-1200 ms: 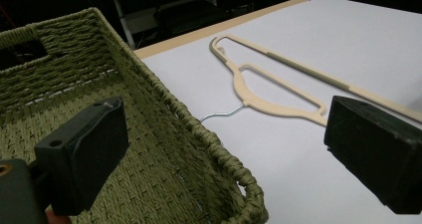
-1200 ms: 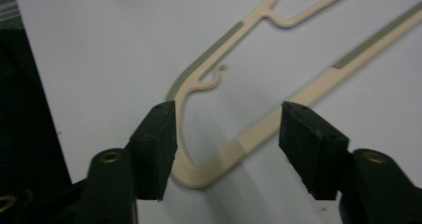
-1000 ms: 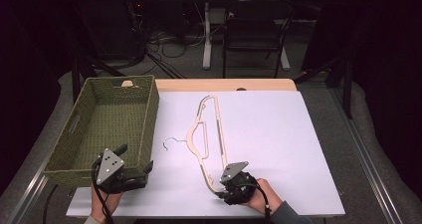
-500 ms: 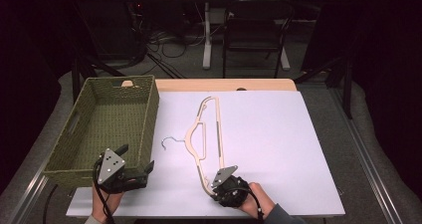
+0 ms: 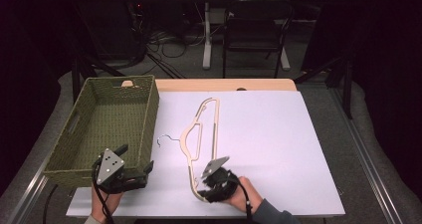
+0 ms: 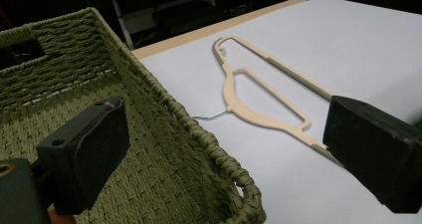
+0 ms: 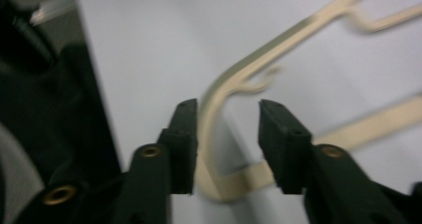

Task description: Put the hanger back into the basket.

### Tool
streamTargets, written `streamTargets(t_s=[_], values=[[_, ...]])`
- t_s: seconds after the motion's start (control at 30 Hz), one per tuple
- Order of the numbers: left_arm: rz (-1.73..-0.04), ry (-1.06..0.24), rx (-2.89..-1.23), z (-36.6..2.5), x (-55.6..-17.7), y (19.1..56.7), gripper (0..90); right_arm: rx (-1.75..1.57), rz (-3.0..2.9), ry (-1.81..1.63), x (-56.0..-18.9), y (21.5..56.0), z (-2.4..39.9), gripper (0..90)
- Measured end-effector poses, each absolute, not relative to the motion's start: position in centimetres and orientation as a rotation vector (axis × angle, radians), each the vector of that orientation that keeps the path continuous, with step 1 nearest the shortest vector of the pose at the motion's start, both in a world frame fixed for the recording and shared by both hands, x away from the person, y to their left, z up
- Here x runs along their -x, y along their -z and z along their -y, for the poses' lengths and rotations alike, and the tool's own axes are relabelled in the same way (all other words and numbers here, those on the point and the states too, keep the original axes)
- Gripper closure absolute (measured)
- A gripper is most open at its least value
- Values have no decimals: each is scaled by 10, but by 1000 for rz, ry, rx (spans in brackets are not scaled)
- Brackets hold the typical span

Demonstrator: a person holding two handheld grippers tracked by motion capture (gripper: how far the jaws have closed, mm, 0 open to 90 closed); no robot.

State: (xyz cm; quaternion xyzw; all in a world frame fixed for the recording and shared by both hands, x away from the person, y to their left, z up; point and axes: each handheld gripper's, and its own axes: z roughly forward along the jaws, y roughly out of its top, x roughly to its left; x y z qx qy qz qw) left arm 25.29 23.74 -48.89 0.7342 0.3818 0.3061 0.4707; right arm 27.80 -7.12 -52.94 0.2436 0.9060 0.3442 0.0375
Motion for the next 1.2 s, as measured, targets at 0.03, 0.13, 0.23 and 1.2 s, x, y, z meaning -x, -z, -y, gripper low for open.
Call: streamTargets(t_s=[0.03, 0.13, 0.23, 1.2], values=[[-935, -751, -1801, -237, -253, 489, 42, -791, -2723, -1078, -289, 524, 77, 547], [-928, -746, -1807, -235, -254, 489, 42, -944, -2582, -1042, -334, 515, 88, 500], [-921, -746, -1811, -234, -254, 489, 42, -1082, -2478, -1009, -386, 522, 90, 498], [-910, -717, -1823, -234, -254, 491, 47, -1453, -2367, -667, -478, 540, 89, 697]])
